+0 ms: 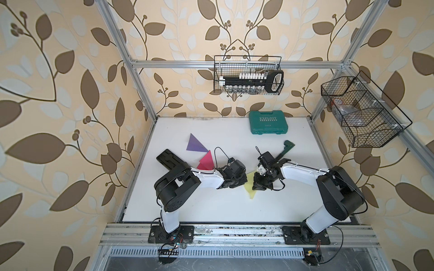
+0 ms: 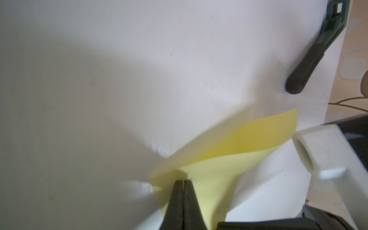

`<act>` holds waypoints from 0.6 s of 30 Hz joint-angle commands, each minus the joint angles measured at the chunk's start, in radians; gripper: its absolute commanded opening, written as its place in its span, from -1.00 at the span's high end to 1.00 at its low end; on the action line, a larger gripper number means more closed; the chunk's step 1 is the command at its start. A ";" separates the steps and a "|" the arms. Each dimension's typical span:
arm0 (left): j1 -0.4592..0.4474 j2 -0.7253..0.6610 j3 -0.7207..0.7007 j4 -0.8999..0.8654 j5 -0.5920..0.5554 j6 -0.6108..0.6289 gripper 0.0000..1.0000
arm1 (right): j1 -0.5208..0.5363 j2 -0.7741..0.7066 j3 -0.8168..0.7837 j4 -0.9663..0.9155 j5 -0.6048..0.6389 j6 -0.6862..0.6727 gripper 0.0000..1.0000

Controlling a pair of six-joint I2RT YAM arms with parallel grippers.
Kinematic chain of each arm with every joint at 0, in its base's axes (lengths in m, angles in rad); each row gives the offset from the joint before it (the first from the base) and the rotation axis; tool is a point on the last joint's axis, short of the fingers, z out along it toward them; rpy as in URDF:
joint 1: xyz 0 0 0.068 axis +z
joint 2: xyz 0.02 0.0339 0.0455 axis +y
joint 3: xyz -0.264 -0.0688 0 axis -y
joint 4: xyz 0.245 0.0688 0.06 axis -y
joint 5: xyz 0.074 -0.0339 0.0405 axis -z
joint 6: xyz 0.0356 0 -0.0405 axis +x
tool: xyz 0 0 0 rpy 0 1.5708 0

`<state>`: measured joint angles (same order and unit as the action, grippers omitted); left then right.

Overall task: Fold the square paper diagonally
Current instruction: Fold the paper at the center of the board.

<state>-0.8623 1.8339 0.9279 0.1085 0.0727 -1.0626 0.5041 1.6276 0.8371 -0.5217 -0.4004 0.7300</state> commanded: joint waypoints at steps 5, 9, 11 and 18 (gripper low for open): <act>0.009 0.042 0.001 -0.087 -0.005 0.021 1.00 | 0.012 -0.011 -0.065 -0.090 0.023 -0.072 1.00; 0.011 0.041 -0.003 -0.087 -0.005 0.021 1.00 | 0.013 0.000 -0.080 -0.100 0.026 -0.084 1.00; 0.011 0.039 -0.003 -0.087 -0.003 0.021 1.00 | 0.013 -0.013 -0.073 -0.099 0.019 -0.082 1.00; 0.011 0.035 -0.004 -0.096 -0.005 0.027 1.00 | 0.013 -0.147 -0.007 -0.068 -0.003 -0.021 1.00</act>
<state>-0.8623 1.8397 0.9348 0.1089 0.0769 -1.0531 0.5106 1.5314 0.7994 -0.5812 -0.4034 0.6796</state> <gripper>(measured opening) 0.045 0.047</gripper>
